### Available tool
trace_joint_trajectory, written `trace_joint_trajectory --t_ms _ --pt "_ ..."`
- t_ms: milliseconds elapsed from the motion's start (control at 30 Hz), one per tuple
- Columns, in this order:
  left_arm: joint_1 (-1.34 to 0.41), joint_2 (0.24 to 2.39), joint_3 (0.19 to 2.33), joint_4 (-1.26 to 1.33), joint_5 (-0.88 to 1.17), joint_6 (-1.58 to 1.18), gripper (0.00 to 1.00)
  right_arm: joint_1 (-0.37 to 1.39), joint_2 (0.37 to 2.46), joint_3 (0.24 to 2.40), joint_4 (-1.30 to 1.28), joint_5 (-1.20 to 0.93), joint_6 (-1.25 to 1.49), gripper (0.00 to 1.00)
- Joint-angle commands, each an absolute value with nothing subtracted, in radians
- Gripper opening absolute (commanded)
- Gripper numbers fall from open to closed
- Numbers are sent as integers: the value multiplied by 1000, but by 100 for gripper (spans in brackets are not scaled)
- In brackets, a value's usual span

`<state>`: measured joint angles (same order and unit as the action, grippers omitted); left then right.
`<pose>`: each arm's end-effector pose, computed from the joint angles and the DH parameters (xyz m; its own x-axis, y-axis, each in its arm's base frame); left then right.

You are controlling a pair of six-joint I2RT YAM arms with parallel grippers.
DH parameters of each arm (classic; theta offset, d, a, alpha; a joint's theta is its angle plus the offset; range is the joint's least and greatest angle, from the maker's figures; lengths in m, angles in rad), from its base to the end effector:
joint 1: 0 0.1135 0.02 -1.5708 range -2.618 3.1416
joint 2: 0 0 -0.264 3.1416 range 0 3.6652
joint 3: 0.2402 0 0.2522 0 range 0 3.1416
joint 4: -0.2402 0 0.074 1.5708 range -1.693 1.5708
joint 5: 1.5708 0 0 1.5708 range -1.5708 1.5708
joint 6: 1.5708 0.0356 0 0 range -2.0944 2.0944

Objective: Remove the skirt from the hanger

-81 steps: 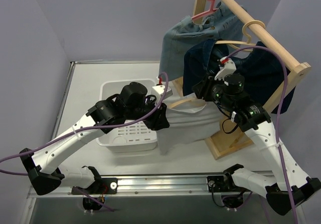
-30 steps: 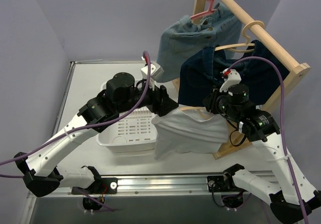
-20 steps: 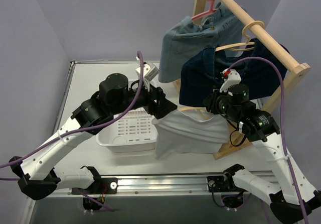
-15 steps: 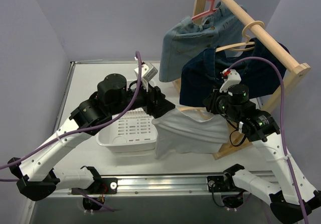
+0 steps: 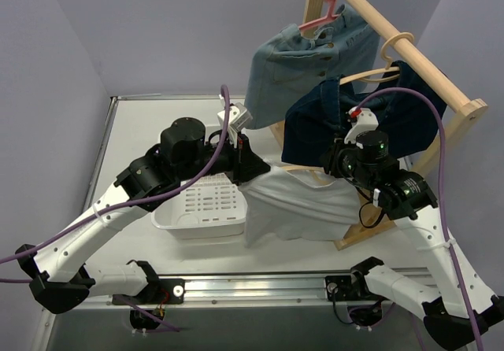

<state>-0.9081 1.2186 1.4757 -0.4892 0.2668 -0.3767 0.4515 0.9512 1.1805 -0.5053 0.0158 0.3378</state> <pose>0.1501 -0.2076 0.4567 -0.4694 0.0247 -0.8826 0.8019 0.4305 -0.4144 0.1776 0.0855 0.4127 -0.3714 0.1882 -0.9092 -0.3174 0.8945 0.3148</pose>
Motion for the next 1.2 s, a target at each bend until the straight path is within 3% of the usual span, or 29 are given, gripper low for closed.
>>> trace_joint_trajectory --t_ms 0,433,833,967,1167 --pt "-904 1215 1491 -468 292 -380 3 449 969 1220 -477 67 365 0" --pt "-842 1063 1454 -505 199 -370 2 428 999 1183 -563 445 529 0" --pt "-755 1023 1451 -600 245 -354 2 342 951 1193 -551 390 500 0" --pt "-752 1000 1434 -607 247 -345 2 299 939 1192 -514 299 489 0" --pt "-749 1107 1486 -577 288 -339 2 295 953 1265 -358 -174 622 0"
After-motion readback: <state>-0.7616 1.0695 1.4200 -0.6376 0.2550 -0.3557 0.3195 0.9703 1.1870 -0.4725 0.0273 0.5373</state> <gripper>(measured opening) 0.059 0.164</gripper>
